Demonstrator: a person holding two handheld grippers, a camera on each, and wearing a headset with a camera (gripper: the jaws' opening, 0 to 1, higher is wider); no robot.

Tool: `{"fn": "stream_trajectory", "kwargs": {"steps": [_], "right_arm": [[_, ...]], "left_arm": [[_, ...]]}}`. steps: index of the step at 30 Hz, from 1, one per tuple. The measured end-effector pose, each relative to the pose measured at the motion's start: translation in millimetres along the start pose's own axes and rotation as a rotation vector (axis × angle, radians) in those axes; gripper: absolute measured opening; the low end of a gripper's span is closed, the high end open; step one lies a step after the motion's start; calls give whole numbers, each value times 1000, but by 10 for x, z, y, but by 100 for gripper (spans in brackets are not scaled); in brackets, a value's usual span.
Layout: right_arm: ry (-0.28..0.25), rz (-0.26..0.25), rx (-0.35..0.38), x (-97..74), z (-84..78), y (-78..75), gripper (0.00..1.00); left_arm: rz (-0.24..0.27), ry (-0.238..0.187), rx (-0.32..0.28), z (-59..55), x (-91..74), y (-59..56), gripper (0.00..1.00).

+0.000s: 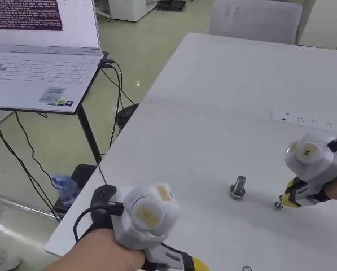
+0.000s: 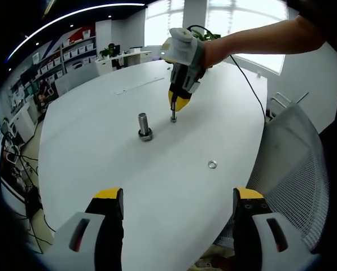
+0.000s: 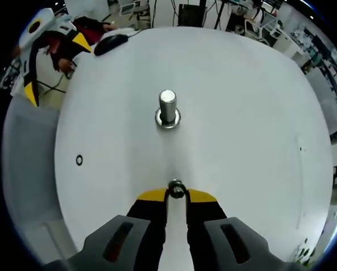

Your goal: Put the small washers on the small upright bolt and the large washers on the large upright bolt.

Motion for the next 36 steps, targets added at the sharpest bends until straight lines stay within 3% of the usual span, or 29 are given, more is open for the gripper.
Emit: {"fn": "stream_trajectory", "kwargs": {"steps": [12, 17, 31, 36], "right_arm": [[8, 17, 2, 144, -62, 11, 13], [14, 18, -3, 206, -84, 21, 13], [20, 16, -7, 219, -66, 7, 13], [17, 15, -10, 227, -60, 9, 14]], "left_arm": [[-3, 18, -4, -31, -1, -7, 78], [7, 5, -10, -4, -26, 8, 77], [12, -16, 6, 51, -43, 19, 78], [10, -6, 11, 37, -50, 12, 77]]}}
Point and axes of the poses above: the centre of the closed fingertips' face, and the gripper's own axes: x roughly forward along the fingers, y roughly to its left, z roughly out of its top, the point moved 6 cm from there along -x, roughly backward along the fingers, and after that the axes turned 10 degrees about -y, right-handed, at the moved point
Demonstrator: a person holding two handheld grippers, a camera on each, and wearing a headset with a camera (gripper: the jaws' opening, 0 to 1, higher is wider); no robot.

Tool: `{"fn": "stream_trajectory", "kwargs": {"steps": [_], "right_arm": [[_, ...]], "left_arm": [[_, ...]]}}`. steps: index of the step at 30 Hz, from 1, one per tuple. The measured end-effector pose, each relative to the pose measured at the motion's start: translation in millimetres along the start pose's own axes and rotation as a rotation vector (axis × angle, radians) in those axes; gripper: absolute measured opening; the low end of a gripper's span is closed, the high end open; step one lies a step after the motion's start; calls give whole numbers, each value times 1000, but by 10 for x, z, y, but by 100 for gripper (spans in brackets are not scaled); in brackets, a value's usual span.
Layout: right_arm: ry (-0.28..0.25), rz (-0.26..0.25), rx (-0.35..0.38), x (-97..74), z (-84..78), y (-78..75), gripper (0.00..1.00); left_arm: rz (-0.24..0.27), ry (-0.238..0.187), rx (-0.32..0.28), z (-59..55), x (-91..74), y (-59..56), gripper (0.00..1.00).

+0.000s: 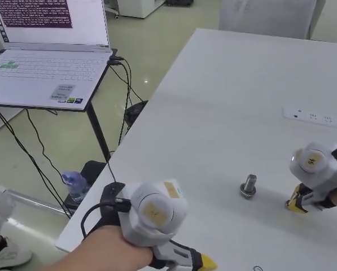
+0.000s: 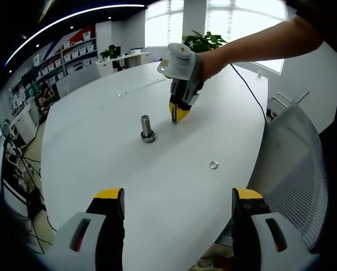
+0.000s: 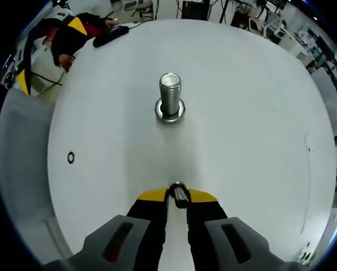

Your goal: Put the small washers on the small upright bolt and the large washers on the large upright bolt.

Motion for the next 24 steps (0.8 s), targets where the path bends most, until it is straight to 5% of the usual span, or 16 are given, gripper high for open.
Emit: {"fn": "stream_trajectory", "kwargs": {"steps": [24], "right_arm": [[-32, -1, -24, -231, 132, -46, 28]], "left_arm": [[-4, -6, 11, 55, -53, -62, 77]]}}
Point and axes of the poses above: the centre of the closed fingertips' face, and the gripper's own axes: x roughly forward along the fingers, y roughly to its left, z roughly out of its top, the point moved 6 cm from there along -x, roughly backward along the fingers, and after that the axes turned 10 degrees about -y, right-handed, at the moved point
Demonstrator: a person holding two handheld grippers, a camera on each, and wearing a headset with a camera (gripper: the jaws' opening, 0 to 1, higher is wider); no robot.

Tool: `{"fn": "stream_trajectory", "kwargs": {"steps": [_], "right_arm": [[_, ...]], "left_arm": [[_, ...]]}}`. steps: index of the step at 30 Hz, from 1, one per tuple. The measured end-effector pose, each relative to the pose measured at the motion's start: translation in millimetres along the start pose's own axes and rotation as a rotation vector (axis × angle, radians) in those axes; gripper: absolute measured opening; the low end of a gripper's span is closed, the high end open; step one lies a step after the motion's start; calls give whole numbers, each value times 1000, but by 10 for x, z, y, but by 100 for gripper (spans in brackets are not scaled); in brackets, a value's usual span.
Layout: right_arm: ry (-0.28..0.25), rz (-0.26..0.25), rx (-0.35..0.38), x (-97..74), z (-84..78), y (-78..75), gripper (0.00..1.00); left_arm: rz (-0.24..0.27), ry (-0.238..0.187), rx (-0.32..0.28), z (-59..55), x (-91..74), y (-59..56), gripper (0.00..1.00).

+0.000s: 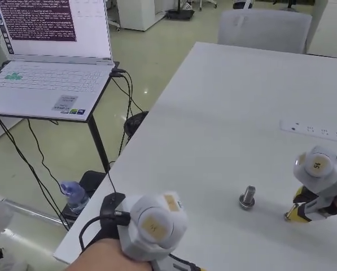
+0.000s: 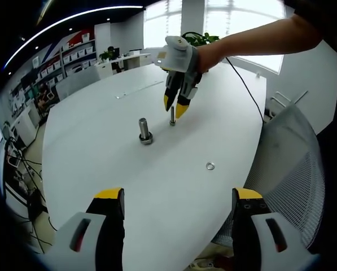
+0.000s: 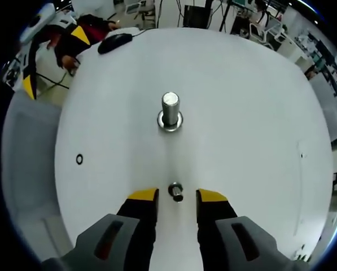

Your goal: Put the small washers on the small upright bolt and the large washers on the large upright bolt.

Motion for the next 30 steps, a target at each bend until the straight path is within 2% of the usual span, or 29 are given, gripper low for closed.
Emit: {"fn": "stream_trajectory", "kwargs": {"steps": [8, 17, 22, 30], "right_arm": [[-50, 12, -48, -105, 190, 132, 28], [-73, 39, -75, -114, 318, 345, 28], [-79, 55, -80, -92, 337, 399, 28], [-77, 76, -102, -96, 381, 637, 28]], "left_arm": [[1, 3, 7, 16, -18, -7, 77], [2, -5, 8, 36, -27, -9, 77], [1, -7, 14, 49, -27, -6, 77], [-4, -11, 18, 41, -21, -7, 77]]}}
Point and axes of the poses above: the centre of the closed fingertips' face, and the gripper's own axes: x roughly forward along the fingers, y roughly to its left, z roughly out of its top, the point moved 6 cm from there along -x, roughly backward along the fingers, and after that the axes turned 10 degrees about -y, right-handed, at the moved point
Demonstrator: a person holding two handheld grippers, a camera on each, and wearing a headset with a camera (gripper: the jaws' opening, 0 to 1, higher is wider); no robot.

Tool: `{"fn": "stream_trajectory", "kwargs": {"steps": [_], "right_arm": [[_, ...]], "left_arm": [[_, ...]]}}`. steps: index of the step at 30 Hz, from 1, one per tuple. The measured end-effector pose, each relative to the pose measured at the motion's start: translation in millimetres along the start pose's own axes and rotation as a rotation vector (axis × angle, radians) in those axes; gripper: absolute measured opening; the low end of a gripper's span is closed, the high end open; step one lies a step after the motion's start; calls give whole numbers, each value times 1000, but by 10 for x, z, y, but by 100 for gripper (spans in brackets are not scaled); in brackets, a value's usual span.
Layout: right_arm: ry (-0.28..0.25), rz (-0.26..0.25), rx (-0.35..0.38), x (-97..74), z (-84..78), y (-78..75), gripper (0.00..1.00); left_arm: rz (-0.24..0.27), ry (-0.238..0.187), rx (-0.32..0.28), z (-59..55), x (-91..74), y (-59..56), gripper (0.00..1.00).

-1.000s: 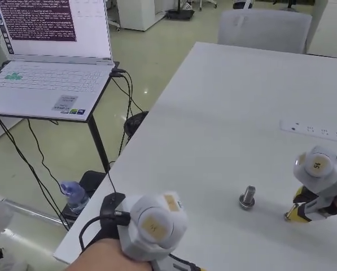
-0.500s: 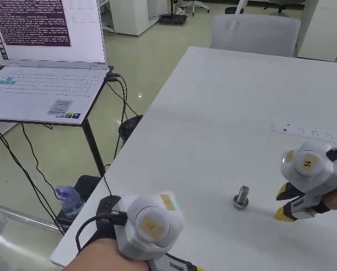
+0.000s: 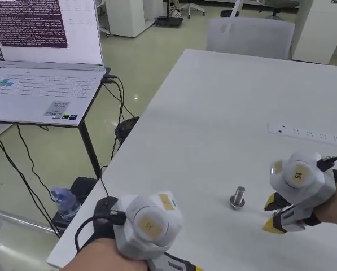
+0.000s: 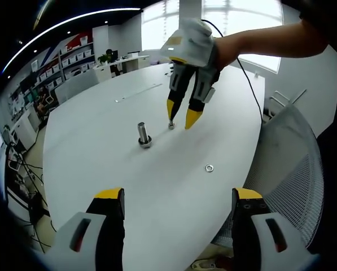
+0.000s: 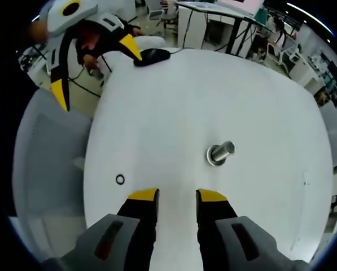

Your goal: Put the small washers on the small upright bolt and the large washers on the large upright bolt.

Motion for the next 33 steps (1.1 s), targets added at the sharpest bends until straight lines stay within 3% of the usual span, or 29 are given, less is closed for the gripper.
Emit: {"fn": "stream_trajectory", "kwargs": {"steps": [7, 19, 26, 33], "right_arm": [[19, 5, -33, 20, -9, 204, 28], [-8, 31, -39, 49, 1, 546, 27], [-13, 47, -44, 148, -32, 746, 27], [-13, 46, -50, 285, -97, 826, 27]], "left_arm": [[-6, -5, 3, 4, 17, -9, 77], [-10, -9, 5, -11, 15, 4, 77], [-12, -6, 5, -42, 19, -4, 77], [-11, -4, 7, -43, -4, -5, 76]]}}
Point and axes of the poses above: the centre of the closed fingertips' face, and the gripper's own axes: x roughly forward along the fingers, y roughly to its left, z roughly out of its top, the point moved 6 cm from there along -x, roughly backward along the fingers, and after that the axes turned 10 degrees about -y, right-handed, at the moved point
